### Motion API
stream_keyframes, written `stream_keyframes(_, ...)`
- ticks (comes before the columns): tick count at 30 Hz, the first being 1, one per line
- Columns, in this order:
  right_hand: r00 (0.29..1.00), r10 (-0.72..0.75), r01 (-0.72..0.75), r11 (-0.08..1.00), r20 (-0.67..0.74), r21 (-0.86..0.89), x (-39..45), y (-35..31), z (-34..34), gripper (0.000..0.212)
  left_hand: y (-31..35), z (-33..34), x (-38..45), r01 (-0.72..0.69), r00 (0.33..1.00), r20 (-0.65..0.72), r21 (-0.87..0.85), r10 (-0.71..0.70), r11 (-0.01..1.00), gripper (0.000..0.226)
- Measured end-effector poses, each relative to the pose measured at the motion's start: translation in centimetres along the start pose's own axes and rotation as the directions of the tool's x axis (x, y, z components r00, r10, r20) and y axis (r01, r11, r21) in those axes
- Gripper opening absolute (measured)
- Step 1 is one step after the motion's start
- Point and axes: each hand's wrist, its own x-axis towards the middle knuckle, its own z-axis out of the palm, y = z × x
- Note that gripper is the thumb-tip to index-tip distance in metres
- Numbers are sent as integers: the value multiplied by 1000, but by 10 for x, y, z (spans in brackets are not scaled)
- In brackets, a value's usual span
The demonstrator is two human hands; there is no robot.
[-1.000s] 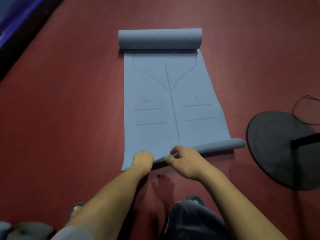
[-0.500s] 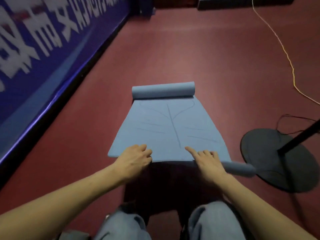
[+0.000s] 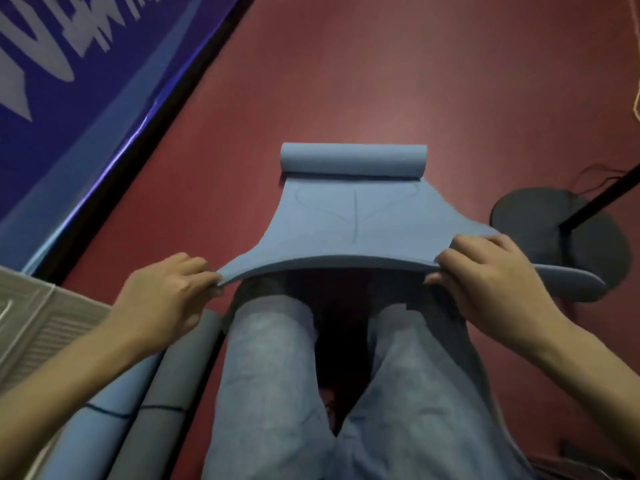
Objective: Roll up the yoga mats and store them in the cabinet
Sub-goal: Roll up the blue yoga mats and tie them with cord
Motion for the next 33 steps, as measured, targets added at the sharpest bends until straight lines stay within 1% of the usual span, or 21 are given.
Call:
stream_keyframes(3, 996, -87, 86, 996, -31, -27, -30, -29, -39, 36, 21, -29, -47, 70, 994, -76, -34, -72, 997, 25)
stream_keyframes(5, 995, -95, 95, 995, -7, 23, -45, -36, -50, 35, 35, -47, -71, 94, 991, -85, -101, -103, 990, 26)
stream_keyframes(7, 994, -81, 77, 995, 75, 59, -61, -36, -44, 36, 49, -46, -86, 103, 993, -33, -156, -109, 982, 32)
stream_keyframes(8, 989, -76, 66, 995, 126, 80, -69, -34, -37, 36, 54, -40, -87, 107, 994, 19, -174, -105, 979, 32)
stream_keyframes(10, 976, -61, 33, 990, 209, 137, -82, -31, -23, 33, 57, -27, -78, 86, 989, 132, -190, -62, 978, 28)
stream_keyframes(11, 973, -52, 17, 988, 226, 154, -87, -32, -17, 32, 59, -21, -71, 60, 989, 147, -191, -32, 980, 30)
stream_keyframes(12, 972, -38, 2, 988, 234, 156, -91, -35, -12, 31, 63, -16, -64, 41, 991, 132, -203, -14, 978, 32)
stream_keyframes(15, 963, 15, -52, 990, 269, 131, -98, -42, -4, 30, 77, -10, -46, 7, 1000, 5, -231, -6, 973, 36)
stream_keyframes(17, 953, 54, -104, 982, 297, 156, -97, -42, -4, 31, 81, 0, -42, 10, 999, -27, -235, -17, 972, 38)
stream_keyframes(19, 949, 78, -145, 968, 305, 203, -95, -40, -4, 35, 80, 11, -41, 77, 997, 2, -300, -80, 951, 45)
stream_keyframes(20, 948, 105, -179, 957, 299, 230, -94, -39, -5, 38, 79, 16, -41, 122, 992, 14, -339, -125, 933, 44)
stream_keyframes(23, 922, 254, -336, 900, 293, 279, -87, -36, -7, 52, 79, 26, -37, 254, 965, 59, -461, -256, 851, 30)
stream_keyframes(25, 911, 307, -386, 869, 276, 310, -80, -33, -11, 56, 78, 28, -33, 344, 936, 131, -544, -328, 766, 25)
stream_keyframes(27, 928, 299, -360, 875, 222, 324, -69, -31, -13, 48, 78, 28, -27, 419, 903, 193, -599, -385, 683, 24)
stream_keyframes(28, 945, 262, -312, 899, 193, 306, -63, -31, -14, 41, 78, 29, -26, 449, 888, 222, -610, -403, 653, 26)
stream_keyframes(29, 964, 214, -251, 929, 161, 270, -60, -31, -14, 34, 76, 29, -25, 475, 876, 254, -609, -411, 636, 28)
stream_keyframes(31, 985, 144, -159, 972, 98, 174, -57, -33, -13, 27, 73, 26, -23, 528, 849, 347, -589, -398, 612, 27)
stream_keyframes(33, 990, 133, -137, 987, 56, 88, -57, -36, -12, 23, 71, 23, -18, 581, 810, 460, -543, -364, 607, 24)
